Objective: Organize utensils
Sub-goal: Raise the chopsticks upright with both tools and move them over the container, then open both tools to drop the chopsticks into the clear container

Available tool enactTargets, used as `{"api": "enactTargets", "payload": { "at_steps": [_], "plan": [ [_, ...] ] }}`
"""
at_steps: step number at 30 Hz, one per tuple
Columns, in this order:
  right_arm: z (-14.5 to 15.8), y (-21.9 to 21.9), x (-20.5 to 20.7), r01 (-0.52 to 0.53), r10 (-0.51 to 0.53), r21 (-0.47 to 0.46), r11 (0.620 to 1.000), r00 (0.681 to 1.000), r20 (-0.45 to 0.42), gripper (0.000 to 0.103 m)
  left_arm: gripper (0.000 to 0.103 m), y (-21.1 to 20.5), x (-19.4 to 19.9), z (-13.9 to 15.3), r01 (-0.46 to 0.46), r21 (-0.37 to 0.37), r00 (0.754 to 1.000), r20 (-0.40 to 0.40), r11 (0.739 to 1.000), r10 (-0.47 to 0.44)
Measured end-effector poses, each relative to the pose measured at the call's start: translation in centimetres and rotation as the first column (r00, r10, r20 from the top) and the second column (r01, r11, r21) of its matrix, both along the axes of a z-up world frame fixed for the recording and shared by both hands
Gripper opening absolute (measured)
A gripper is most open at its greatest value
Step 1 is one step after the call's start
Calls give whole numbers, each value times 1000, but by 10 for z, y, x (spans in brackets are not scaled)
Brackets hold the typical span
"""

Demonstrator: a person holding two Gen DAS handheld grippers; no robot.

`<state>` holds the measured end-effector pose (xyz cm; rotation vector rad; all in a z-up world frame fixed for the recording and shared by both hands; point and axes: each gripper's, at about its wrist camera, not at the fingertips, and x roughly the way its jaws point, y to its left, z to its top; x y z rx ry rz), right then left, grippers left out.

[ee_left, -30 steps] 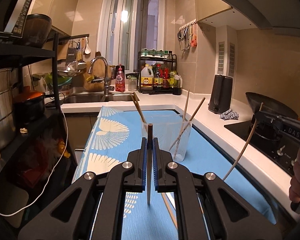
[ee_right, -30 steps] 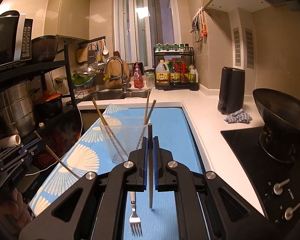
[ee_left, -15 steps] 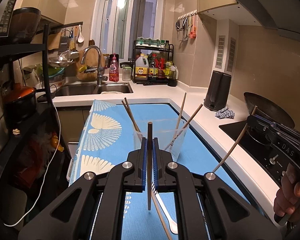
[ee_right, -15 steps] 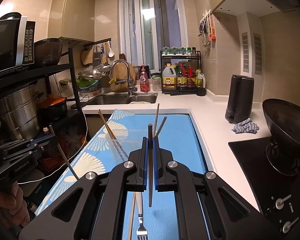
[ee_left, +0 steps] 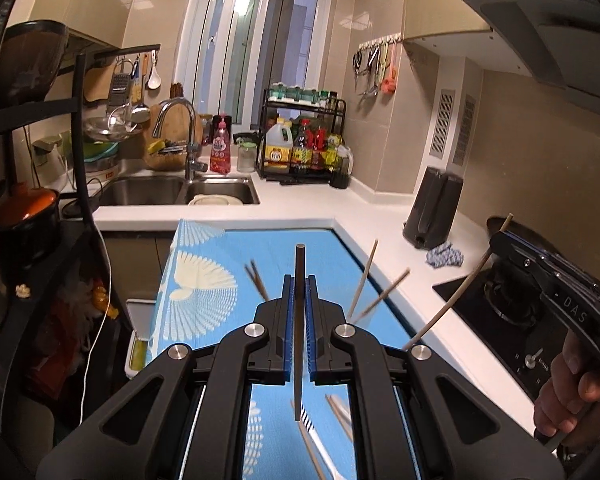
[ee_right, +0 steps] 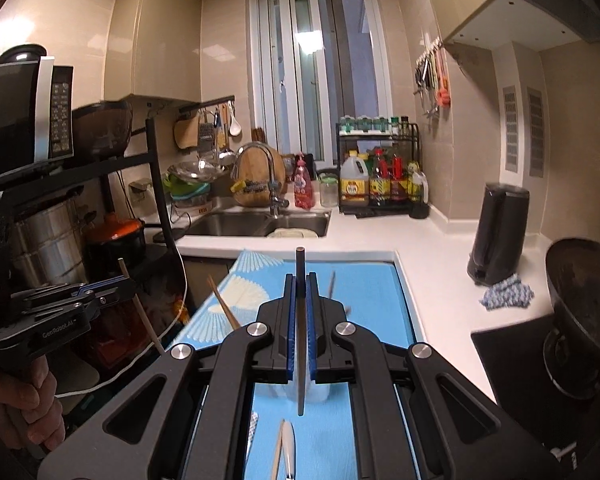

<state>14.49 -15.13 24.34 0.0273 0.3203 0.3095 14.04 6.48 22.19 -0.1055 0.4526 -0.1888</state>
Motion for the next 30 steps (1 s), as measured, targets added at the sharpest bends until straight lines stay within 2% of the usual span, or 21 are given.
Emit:
{"api": "enactTargets", "payload": {
  "at_steps": [6, 10, 14, 20, 23, 28, 30],
  "plan": [
    [38, 13, 25, -3, 3, 4, 1000, 997, 81, 5, 5, -4, 25, 43, 8, -12, 996, 84, 1000, -7],
    [38, 20, 45, -5, 4, 9, 1000, 996, 89, 5, 5, -9, 44, 55, 11, -21, 993, 121, 1000, -8],
    [14, 24, 69, 8, -8, 7, 1000, 997, 71, 5, 5, -13, 73, 37, 18, -30, 995, 98, 999, -15],
    [-38, 26, 100, 2, -1, 16, 1000, 1000, -31, 5, 5, -18, 122, -25, 44, -23, 999, -27, 999, -45],
    [-52, 30, 104, -3, 4, 6, 1000, 998, -60, 5, 5, -22, 133, -48, 64, -22, 995, -72, 998, -65],
    [-66, 34, 110, -26, 25, -5, 1000, 989, -144, 9, 5, -24, 134, -61, 103, -9, 987, -125, 995, -103],
    [-64, 31, 103, -11, 8, -20, 1000, 991, -131, 12, 8, -19, 128, -56, 103, -19, 989, -109, 994, -105]
  ]
}}
